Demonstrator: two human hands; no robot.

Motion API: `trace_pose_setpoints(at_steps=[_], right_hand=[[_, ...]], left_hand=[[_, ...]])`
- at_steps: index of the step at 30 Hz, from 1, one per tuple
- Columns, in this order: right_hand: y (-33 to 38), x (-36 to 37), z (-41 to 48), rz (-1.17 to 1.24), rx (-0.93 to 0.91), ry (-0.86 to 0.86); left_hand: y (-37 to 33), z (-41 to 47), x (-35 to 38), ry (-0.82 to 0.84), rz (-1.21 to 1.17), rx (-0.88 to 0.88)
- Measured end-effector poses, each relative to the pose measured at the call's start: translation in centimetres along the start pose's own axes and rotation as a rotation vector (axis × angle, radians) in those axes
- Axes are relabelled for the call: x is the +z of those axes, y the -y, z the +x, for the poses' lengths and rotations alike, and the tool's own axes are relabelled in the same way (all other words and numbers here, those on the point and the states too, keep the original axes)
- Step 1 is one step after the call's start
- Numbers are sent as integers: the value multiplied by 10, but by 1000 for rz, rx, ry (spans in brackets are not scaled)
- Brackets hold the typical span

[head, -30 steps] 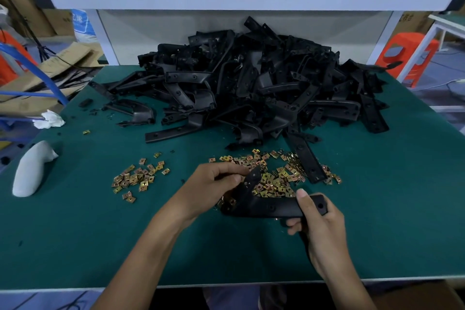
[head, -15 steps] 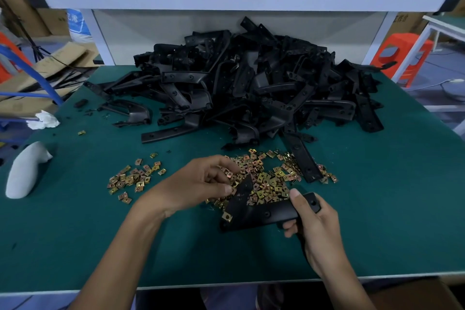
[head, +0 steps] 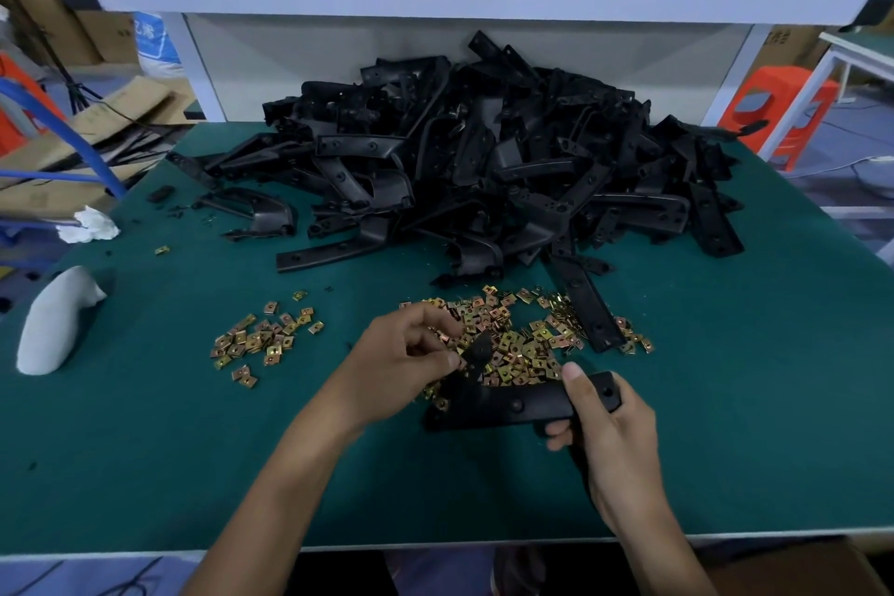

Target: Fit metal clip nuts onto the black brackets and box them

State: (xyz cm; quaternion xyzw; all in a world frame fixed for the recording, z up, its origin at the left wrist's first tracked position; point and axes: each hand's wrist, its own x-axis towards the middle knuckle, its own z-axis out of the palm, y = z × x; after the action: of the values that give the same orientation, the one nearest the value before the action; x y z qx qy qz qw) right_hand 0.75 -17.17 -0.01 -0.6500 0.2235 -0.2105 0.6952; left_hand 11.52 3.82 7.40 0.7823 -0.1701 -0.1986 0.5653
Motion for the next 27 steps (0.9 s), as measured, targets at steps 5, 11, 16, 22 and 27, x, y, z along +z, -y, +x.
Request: trace_pose_setpoints(at_steps=[5,11,16,22,27], right_hand=[[-1,-1,0,-36,-14,6],[-2,2,-1,-36,-35,-9],[-3,0,-2,-20,-38,8],[1,3,-3,74,9,34],[23,-16,-30,348,246,79]], left_hand=[[9,-5,9,-82,-10,8],[15,-15,23,-183,345,131],[13,-16,36,-271,612,295],[10,-15,34,-283,522,266],[-5,-21,36,-281,422,238]])
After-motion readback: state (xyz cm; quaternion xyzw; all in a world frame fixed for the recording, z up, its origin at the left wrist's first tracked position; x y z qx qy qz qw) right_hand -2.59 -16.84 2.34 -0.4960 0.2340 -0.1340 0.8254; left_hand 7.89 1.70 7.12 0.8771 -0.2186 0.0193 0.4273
